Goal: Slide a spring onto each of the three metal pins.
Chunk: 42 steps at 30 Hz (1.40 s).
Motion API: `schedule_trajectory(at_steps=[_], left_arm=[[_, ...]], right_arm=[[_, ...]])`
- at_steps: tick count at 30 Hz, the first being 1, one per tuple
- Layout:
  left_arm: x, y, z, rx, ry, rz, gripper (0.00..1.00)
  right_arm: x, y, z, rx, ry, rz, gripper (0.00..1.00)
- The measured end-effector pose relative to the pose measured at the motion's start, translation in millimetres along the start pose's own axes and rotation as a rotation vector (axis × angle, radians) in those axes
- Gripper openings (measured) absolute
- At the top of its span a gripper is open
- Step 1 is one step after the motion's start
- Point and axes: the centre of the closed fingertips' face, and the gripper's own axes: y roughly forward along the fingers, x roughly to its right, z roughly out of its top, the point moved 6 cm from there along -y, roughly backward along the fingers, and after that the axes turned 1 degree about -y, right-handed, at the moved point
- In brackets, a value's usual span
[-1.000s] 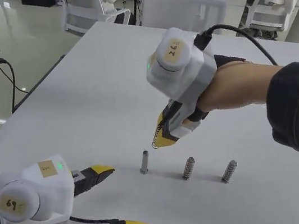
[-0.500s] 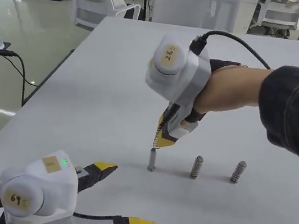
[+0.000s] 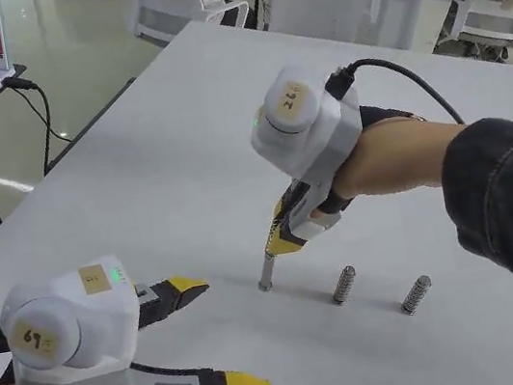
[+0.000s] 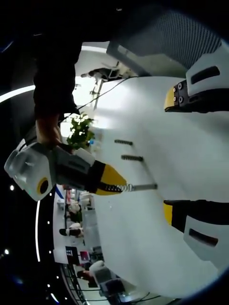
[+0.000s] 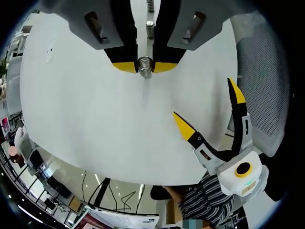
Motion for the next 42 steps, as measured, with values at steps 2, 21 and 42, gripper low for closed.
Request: schedule_trajectory(at_steps=[2,21,42], left_arm=[[-0.2,-0.5,-0.4,0.000,-0.002,0.001,0.70],[-1.2,-3.3,-6.2,-0.003,-0.019,0.005,0.68],[-2.8,-5.8,-8.7,0.001,-0.028,0.014,0.68]], right_arm=[[0.8,2.1,-0.4,-0.005,-0.003,0.002,0.08],[0.7,29.0,-6.4,-0.046,-0.003,0.016,0.08],[-9.1,54.8,-9.0,-0.057,0.020,0.029,0.08]])
